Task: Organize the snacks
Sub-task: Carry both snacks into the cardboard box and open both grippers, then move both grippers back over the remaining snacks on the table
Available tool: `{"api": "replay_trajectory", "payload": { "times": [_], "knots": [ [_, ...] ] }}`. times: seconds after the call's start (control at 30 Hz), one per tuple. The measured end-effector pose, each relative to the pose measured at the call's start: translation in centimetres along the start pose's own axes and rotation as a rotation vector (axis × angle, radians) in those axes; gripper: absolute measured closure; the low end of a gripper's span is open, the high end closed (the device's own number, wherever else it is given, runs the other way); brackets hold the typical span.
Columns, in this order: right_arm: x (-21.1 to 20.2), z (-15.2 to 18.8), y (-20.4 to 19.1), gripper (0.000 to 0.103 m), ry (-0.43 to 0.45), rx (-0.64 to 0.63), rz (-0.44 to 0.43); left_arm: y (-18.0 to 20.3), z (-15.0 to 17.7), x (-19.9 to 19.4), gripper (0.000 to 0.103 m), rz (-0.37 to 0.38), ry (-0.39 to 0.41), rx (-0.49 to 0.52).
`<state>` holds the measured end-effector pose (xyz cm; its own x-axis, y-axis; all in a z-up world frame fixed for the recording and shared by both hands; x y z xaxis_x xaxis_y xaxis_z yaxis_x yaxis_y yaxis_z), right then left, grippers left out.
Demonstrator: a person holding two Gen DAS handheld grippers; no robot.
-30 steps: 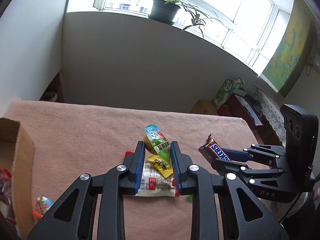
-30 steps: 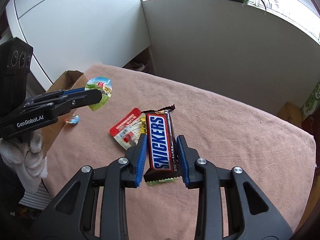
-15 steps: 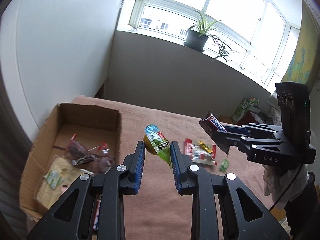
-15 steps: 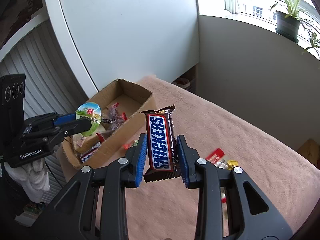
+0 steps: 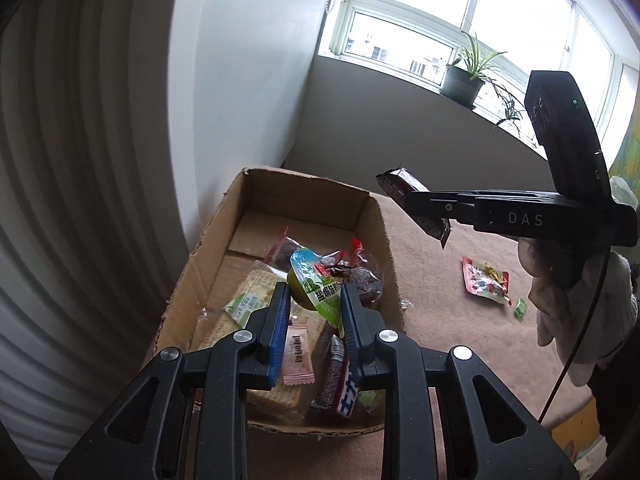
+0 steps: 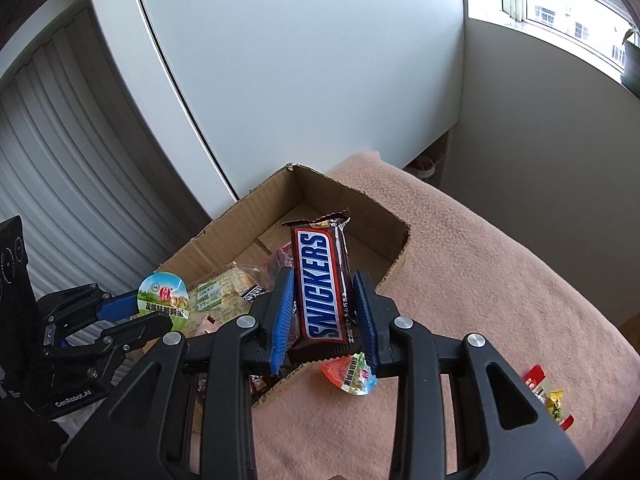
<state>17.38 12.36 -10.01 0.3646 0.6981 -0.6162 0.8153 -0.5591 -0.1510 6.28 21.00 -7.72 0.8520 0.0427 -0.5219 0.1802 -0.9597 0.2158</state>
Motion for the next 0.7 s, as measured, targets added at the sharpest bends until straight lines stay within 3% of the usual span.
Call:
{"api": "replay_trajectory", "payload": {
  "times": [0.07, 0.13, 0.2, 0.23, 0.3, 0.37, 0.7],
  "knots": [
    [0.2, 0.1, -0.4, 0.071, 0.001, -0.001, 0.004, -0.4, 0.1, 0.1, 0.079, -0.006, 0.002, -0.007],
    [0.2, 0.1, -0.4, 0.058, 0.007, 0.002, 0.009, -0.7, 0.1, 0.2, 0.079, -0.011, 0.004, -0.013],
    [-0.2, -0.1, -0.4, 0.033, 0.03, 0.007, 0.015, -0.9, 0.0, 0.2, 0.078, -0.025, 0.01, -0.014],
    [-0.6, -0.2, -0.3, 0.03, 0.041, 0.006, 0.021, -0.9, 0.0, 0.1, 0.077, -0.033, 0.013, -0.014],
    [-1.3, -0.2, -0.2, 0.026, 0.056, 0.01, 0.027, -1.1, 0.0, 0.0, 0.066, -0.039, 0.01, -0.018],
    [-1.9, -0.1, -0.1, 0.02, 0.067, 0.01, 0.043, -1.0, -0.2, -0.1, 0.039, -0.052, 0.021, -0.02],
    [-5.9, 1.1, 1.9, 0.018, 0.1, 0.029, 0.097, 0.6, -0.3, -1.3, 0.039, -0.038, 0.057, 0.013]
  ]
}}
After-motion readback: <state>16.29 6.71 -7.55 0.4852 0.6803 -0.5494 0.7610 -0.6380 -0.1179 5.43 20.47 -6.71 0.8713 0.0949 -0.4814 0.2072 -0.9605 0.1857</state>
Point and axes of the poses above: each gripper's, at about its wrist camera, not at the fingertips, and x roughly the way its jaws point, y to its right, z to its underside, the point moved 2 cm from there along x, roughly the way its jaws point, and after that the axes turned 10 degrees about y, right-handed, at the moved point
